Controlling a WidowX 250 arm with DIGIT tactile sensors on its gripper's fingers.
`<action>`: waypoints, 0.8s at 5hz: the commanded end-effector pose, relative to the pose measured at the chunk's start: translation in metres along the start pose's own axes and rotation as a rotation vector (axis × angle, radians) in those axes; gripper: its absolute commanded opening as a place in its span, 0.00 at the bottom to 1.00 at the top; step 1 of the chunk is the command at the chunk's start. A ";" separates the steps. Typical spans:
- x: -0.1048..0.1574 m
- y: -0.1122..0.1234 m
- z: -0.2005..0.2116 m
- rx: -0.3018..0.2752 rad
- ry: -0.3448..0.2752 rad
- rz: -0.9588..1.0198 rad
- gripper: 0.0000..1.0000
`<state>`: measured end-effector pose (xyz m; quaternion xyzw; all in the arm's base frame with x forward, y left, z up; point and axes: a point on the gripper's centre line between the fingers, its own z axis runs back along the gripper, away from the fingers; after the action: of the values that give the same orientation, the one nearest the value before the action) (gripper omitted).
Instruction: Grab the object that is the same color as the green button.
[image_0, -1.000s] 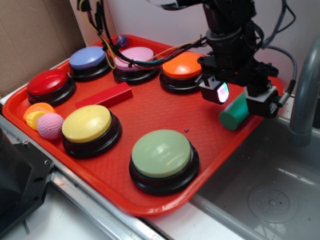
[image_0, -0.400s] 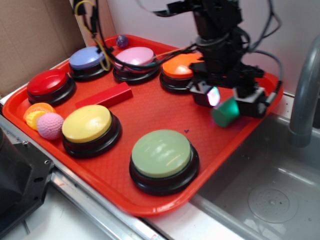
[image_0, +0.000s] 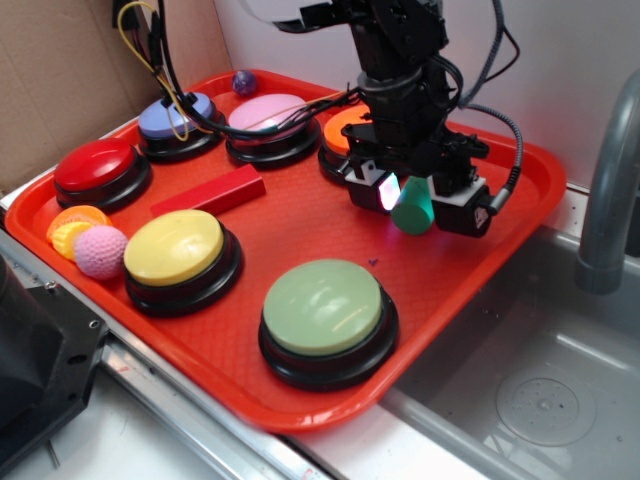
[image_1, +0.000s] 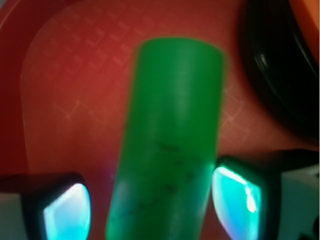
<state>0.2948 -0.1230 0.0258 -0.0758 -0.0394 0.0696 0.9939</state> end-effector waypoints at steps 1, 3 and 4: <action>0.007 -0.010 0.012 0.009 -0.040 0.005 0.00; 0.000 0.005 0.050 0.006 -0.041 -0.015 0.00; -0.005 0.021 0.082 -0.013 -0.002 -0.100 0.00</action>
<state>0.2718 -0.0902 0.0797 -0.0686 -0.0087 0.0237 0.9973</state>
